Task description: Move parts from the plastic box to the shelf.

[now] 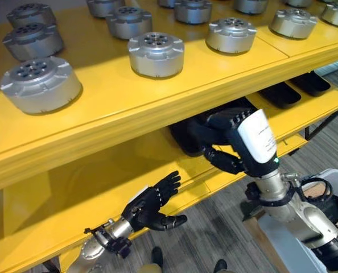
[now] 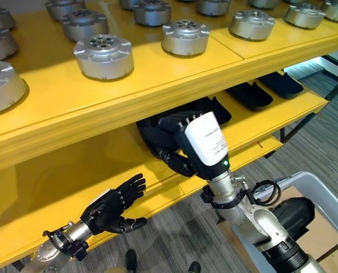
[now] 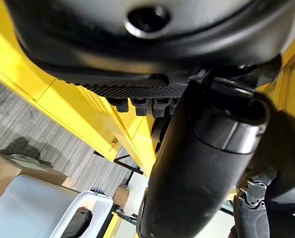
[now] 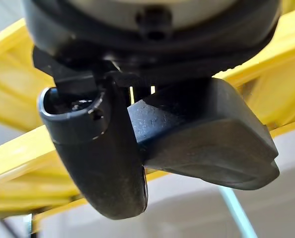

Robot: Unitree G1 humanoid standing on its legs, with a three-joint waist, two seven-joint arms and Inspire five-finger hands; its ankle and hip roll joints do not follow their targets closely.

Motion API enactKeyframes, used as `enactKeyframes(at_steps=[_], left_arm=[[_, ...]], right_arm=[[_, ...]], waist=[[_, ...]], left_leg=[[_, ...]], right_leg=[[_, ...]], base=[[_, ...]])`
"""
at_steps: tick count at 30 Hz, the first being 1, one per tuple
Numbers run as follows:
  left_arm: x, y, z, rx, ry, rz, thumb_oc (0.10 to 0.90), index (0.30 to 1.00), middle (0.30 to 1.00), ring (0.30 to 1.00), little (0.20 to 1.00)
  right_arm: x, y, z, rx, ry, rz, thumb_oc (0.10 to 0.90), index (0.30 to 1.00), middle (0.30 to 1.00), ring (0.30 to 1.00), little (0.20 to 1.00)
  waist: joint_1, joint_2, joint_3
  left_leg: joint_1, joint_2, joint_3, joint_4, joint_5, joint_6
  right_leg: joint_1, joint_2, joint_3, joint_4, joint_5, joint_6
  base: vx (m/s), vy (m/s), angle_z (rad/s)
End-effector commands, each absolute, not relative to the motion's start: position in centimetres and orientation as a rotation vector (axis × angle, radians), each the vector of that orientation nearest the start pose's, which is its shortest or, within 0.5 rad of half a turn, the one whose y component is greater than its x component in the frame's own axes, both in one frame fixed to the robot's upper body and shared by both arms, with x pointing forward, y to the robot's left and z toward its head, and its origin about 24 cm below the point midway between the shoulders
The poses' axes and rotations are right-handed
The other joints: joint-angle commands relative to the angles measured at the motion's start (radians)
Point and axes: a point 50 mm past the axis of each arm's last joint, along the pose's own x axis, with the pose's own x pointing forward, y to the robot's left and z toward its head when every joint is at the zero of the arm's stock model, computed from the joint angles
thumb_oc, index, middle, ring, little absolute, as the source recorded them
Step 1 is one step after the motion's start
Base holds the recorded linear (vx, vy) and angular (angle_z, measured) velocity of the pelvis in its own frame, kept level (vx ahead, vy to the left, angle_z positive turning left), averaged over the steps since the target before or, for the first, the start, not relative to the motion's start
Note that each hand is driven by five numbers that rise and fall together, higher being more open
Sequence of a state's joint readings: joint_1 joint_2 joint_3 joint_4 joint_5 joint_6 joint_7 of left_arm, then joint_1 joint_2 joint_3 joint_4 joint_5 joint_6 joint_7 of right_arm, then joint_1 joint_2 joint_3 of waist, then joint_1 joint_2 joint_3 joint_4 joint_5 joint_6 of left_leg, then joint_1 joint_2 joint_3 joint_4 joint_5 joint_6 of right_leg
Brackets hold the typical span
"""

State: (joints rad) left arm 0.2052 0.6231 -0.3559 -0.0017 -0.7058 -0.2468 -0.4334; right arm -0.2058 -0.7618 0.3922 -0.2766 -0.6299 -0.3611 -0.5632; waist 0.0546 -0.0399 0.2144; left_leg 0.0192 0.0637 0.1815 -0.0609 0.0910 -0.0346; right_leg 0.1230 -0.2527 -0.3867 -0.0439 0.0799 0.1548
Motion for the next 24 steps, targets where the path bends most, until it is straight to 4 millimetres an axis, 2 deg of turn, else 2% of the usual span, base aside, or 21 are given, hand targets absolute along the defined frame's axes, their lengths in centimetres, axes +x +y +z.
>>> enactKeyframes(at_steps=[1, 4, 7, 12, 13, 14, 15, 17, 19, 20, 21, 23, 24], left_arm=[[20.4, 17.0, 5.9, -0.226, -0.130, -0.700, 0.900, 1.000, 1.000, 1.000, 1.000], [20.6, 16.5, 5.7, -0.231, -0.130, -0.705, 0.900, 1.000, 1.000, 1.000, 1.000], [20.5, 16.4, 5.5, -0.230, -0.128, -0.705, 0.900, 1.000, 1.000, 1.000, 1.000], [20.5, 16.4, 5.1, -0.200, -0.122, -0.729, 0.900, 1.000, 1.000, 1.000, 1.000], [20.5, 16.4, 4.8, -0.178, -0.106, -0.755, 0.900, 1.000, 1.000, 1.000, 1.000], [20.5, 16.4, 4.8, -0.174, -0.104, -0.755, 0.900, 1.000, 1.000, 1.000, 1.000], [20.5, 16.4, 4.6, -0.159, -0.101, -0.763, 0.900, 1.000, 1.000, 1.000, 1.000], [20.6, 16.1, 5.0, -0.171, -0.090, -0.807, 0.900, 1.000, 1.000, 1.000, 1.000], [20.6, 16.1, 5.0, -0.171, -0.090, -0.807, 0.900, 1.000, 1.000, 1.000, 1.000], [20.8, 16.1, 5.1, -0.174, -0.092, -0.805, 0.900, 1.000, 1.000, 1.000, 1.000], [21.4, 16.2, 5.8, -0.178, -0.100, -0.773, 0.900, 1.000, 1.000, 1.000, 1.000], [21.4, 16.2, 5.9, -0.179, -0.102, -0.770, 0.900, 1.000, 1.000, 1.000, 1.000], [21.5, 15.8, 6.1, -0.181, -0.106, -0.773, 0.900, 1.000, 1.000, 1.000, 1.000]], right_arm=[[20.5, -10.9, 21.6, -0.840, -1.523, 0.233, 0.400, 0.300, 0.300, 0.300, 0.300], [19.8, -9.0, 21.7, -0.803, -1.592, 0.351, 0.400, 0.300, 0.300, 0.300, 0.300], [19.6, -8.4, 21.7, -0.786, -1.592, 0.389, 0.400, 0.300, 0.300, 0.300, 0.300], [19.9, -8.0, 21.3, -0.775, -1.563, 0.348, 0.400, 0.300, 0.300, 0.300, 0.300], [20.0, -7.9, 21.0, -0.773, -1.553, 0.322, 0.400, 0.300, 0.300, 0.300, 0.300], [20.0, -7.8, 20.9, -0.773, -1.552, 0.320, 0.400, 0.300, 0.300, 0.300, 0.300], [19.9, -7.7, 20.7, -0.781, -1.541, 0.308, 0.400, 0.300, 0.300, 0.300, 0.300], [19.9, -8.1, 20.2, -0.827, -1.495, 0.266, 0.400, 0.300, 0.300, 0.300, 0.300], [19.9, -8.1, 20.2, -0.827, -1.494, 0.266, 0.400, 0.300, 0.300, 0.300, 0.300], [19.8, -8.3, 20.0, -0.836, -1.488, 0.259, 0.400, 0.300, 0.300, 0.300, 0.300], [19.7, -9.0, 19.4, -0.864, -1.463, 0.246, 0.400, 0.300, 0.300, 0.300, 0.300], [19.7, -9.1, 19.4, -0.869, -1.461, 0.244, 0.400, 0.300, 0.300, 0.300, 0.300], [19.9, -9.3, 19.4, -0.892, -1.451, 0.240, 0.400, 0.300, 0.300, 0.300, 0.300]], waist=[[0.038, 0.031, -0.079], [0.056, 0.033, -0.080], [0.067, 0.034, -0.082], [0.079, 0.036, -0.078], [0.074, 0.047, -0.073], [0.073, 0.048, -0.073], [0.062, 0.052, -0.073], [0.028, 0.058, -0.084], [0.028, 0.058, -0.085], [0.019, 0.058, -0.084], [-0.003, 0.056, -0.090], [-0.006, 0.057, -0.092], [-0.019, 0.057, -0.088]], left_leg=[[0.070, 0.090, 0.096, 0.014, -0.102, -0.017], [0.069, 0.079, 0.084, 0.014, -0.103, -0.015], [0.067, 0.064, 0.079, 0.015, -0.108, -0.008], [0.061, 0.018, 0.085, 0.012, -0.123, 0.015], [0.063, -0.008, 0.086, 0.004, -0.131, 0.036], [0.063, -0.011, 0.083, 0.003, -0.133, 0.040], [0.061, -0.023, 0.061, 0.000, -0.137, 0.052], [0.049, -0.046, -0.019, -0.010, -0.139, 0.079], [0.048, -0.046, -0.019, -0.010, -0.139, 0.079], [0.051, -0.052, -0.037, -0.012, -0.142, 0.084], [0.042, -0.072, -0.098, -0.013, -0.137, 0.088], [0.038, -0.074, -0.109, -0.013, -0.134, 0.087], [0.036, -0.088, -0.147, -0.006, -0.133, 0.087]], right_leg=[[0.015, -0.004, -0.019, 0.087, -0.124, 0.003], [0.025, -0.009, -0.028, 0.078, -0.120, 0.004], [0.028, -0.021, -0.035, 0.068, -0.106, 0.012], [0.022, -0.061, -0.056, 0.046, -0.052, 0.032], [-0.007, -0.079, -0.049, 0.097, -0.045, 0.030], [-0.013, -0.080, -0.042, 0.111, -0.049, 0.029], [-0.024, -0.064, 0.001, 0.138, -0.070, 0.023], [-0.052, 0.034, 0.128, 0.170, -0.143, 0.004], [-0.052, 0.034, 0.128, 0.170, -0.143, 0.004], [-0.052, 0.065, 0.155, 0.182, -0.170, -0.006], [-0.058, 0.186, 0.222, 0.217, -0.237, -0.064], [-0.065, 0.198, 0.231, 0.219, -0.238, -0.071], [-0.069, 0.228, 0.283, 0.210, -0.239, -0.087]], base=[[-0.05, 0.080, 0.25], [-0.03, 0.149, 0.16], [-0.01, 0.146, 0.07], [-0.04, 0.213, 0.07], [-0.07, 0.253, 0.18], [-0.06, 0.220, 0.41], [0.00, 0.060, 0.52], [0.01, 0.030, 1.02], [0.00, 0.007, 1.28], [-0.06, -0.006, 0.29], [-0.07, -0.010, 0.09], [-0.08, -0.027, 1.08], [-0.14, -0.070, 1.03]])
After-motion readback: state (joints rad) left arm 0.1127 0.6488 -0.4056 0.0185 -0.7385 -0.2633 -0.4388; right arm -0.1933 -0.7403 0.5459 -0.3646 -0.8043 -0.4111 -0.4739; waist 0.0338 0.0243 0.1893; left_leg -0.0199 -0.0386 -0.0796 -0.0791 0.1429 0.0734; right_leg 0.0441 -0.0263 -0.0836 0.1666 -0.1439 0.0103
